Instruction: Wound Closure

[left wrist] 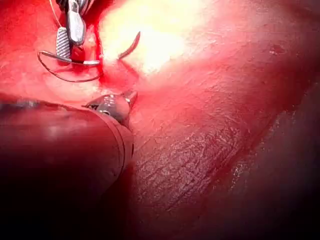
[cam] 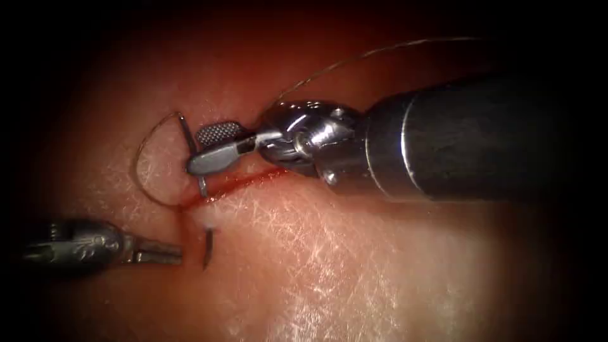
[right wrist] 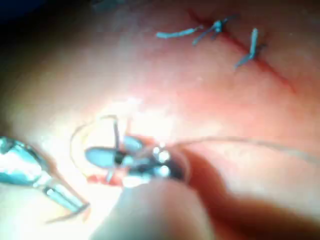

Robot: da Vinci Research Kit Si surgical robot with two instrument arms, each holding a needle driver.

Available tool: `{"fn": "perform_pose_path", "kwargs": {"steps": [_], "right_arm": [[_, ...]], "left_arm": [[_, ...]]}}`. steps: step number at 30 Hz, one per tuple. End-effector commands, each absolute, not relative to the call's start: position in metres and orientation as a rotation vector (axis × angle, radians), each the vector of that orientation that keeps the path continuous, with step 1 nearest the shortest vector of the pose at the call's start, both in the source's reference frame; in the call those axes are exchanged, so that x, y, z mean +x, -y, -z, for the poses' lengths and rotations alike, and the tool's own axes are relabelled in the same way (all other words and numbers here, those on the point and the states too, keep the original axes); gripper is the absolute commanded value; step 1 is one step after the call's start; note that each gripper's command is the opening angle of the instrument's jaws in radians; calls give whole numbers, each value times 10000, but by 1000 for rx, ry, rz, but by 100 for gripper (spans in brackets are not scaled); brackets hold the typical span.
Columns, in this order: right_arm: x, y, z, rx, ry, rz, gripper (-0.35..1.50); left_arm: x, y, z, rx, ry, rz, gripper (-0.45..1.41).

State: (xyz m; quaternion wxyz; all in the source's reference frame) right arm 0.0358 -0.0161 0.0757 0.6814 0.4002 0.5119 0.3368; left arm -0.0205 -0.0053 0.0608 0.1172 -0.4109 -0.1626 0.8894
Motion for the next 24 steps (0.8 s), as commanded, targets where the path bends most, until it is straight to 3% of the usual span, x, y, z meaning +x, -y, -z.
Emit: {"fn": "perform_pose_path", "kwargs": {"steps": [1,7,10,16,24], "right_arm": [[356,160,-758,875,-1157,-737,131],[335,150,-732,798,-1202,-651,126],[322,149,-710,750,-1223,-608,125],[305,163,-681,666,-1248,-540,118],[294,171,-671,625,-1259,-499,118]], "left_arm": [[-210,54,-612,-1236,461,-2596,-11],[-215,44,-585,-1424,321,-2544,22],[-226,43,-571,-1512,233,-2537,29],[-243,48,-563,-1578,161,-2530,39],[-254,46,-567,-1596,144,-2516,39]]}}
